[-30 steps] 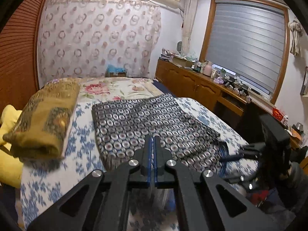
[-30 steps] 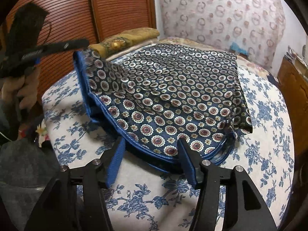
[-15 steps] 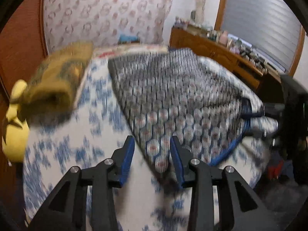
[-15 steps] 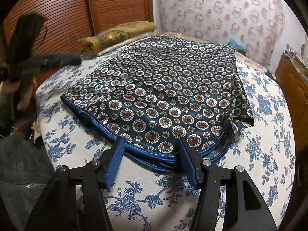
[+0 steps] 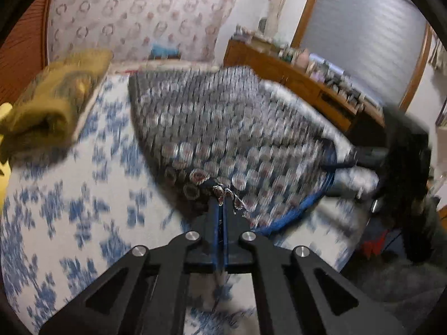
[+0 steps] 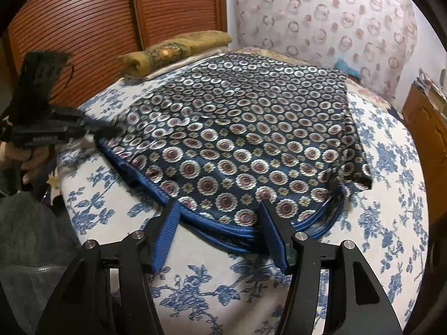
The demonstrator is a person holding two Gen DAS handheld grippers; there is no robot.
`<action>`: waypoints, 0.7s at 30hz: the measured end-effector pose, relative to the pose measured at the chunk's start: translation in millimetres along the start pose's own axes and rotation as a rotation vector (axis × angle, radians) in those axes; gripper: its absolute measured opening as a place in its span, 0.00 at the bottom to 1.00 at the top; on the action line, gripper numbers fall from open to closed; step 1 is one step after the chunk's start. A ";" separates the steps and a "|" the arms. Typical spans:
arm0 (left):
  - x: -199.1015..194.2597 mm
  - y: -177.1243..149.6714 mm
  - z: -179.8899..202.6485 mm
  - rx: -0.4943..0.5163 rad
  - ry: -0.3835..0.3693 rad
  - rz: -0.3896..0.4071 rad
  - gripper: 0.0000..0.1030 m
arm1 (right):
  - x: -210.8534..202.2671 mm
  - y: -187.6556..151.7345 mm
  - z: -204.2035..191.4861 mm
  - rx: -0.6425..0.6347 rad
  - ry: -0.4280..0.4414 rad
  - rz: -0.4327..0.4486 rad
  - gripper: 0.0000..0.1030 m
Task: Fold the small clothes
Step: 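Grasp the blue-piped edge with both grippers and lift the garment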
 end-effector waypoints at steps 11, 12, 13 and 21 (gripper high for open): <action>-27.9 89.8 -5.9 0.010 0.030 0.169 0.00 | 0.8 8.1 8.6 -0.031 -0.047 0.002 0.58; -27.6 94.7 -6.8 0.008 0.034 0.171 0.00 | 0.9 10.6 13.9 -0.025 -0.054 0.003 0.58; -27.7 98.4 -9.1 0.009 0.038 0.175 0.00 | 0.6 14.7 20.0 -0.013 -0.062 0.010 0.58; -23.7 121.6 -26.4 -0.017 0.046 0.187 0.00 | 1.6 44.3 46.9 -0.023 -0.138 0.044 0.20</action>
Point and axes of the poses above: each gripper's, at about its wrist camera, not at the fingertips, and x roughly the way its jaws point, z to its right, y to its top, the point moved 10 cm from there along x, roughly the way its jaws point, and after that the axes turned 13 degrees about -z, right-handed, at the moved point
